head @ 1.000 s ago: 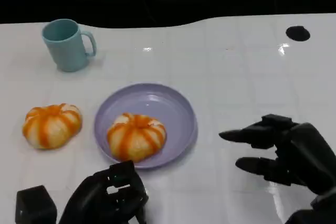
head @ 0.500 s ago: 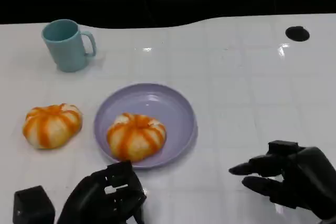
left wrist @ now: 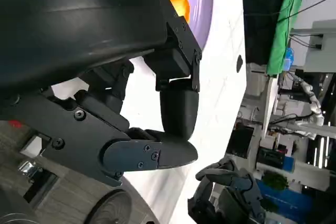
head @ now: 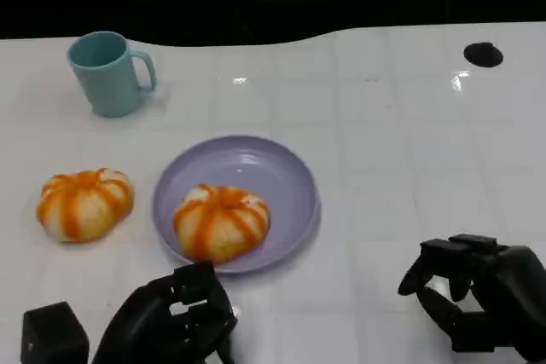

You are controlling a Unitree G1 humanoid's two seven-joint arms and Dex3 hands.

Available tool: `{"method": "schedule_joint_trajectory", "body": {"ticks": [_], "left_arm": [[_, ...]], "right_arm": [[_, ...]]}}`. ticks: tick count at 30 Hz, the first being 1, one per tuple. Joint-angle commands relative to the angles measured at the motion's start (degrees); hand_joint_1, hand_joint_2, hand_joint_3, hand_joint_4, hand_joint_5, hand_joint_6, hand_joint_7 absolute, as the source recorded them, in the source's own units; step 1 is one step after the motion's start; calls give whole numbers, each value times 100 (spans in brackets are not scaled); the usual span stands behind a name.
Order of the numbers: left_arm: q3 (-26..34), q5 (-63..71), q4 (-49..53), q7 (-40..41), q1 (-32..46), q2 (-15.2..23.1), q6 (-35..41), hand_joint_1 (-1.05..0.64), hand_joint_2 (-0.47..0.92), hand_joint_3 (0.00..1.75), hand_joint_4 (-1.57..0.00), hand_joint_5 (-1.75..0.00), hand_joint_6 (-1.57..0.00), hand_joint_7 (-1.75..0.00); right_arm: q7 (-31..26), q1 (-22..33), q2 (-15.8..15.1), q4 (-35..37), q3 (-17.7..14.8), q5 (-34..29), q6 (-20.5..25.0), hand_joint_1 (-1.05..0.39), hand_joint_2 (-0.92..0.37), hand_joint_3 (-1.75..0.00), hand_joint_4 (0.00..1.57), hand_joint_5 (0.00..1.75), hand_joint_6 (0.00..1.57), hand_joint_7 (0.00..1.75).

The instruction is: Grasp the bread from the table and place it into the plate.

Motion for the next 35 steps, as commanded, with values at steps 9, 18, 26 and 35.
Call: {"method": "schedule_joint_trajectory", "body": {"ticks": [9, 18, 26, 35], "left_arm": [[23, -2, -2, -33, -23, 98, -105, -60, 69, 63, -78, -175, -75, -143], [35, -7, 52, -54, -51, 102, -138, -59, 70, 62, -78, -175, -75, -143], [33, -13, 83, -69, -66, 97, -169, -59, 70, 61, -78, -175, -75, -143], [25, -28, 36, -83, 0, 97, -153, -59, 70, 60, -78, -175, -75, -143]], "right_arm": [[-214, -59, -27, 270, 72, -22, -93, -19, -42, -117, 91, 175, 76, 147], [-231, -76, -20, 282, 95, -2, -98, -18, -40, -118, 91, 175, 79, 141], [-227, -93, -40, 327, 107, -1, -132, -18, -40, -120, 90, 175, 77, 145], [-174, -13, -38, 257, 124, 38, -113, -19, -39, -121, 90, 175, 78, 142]]}}
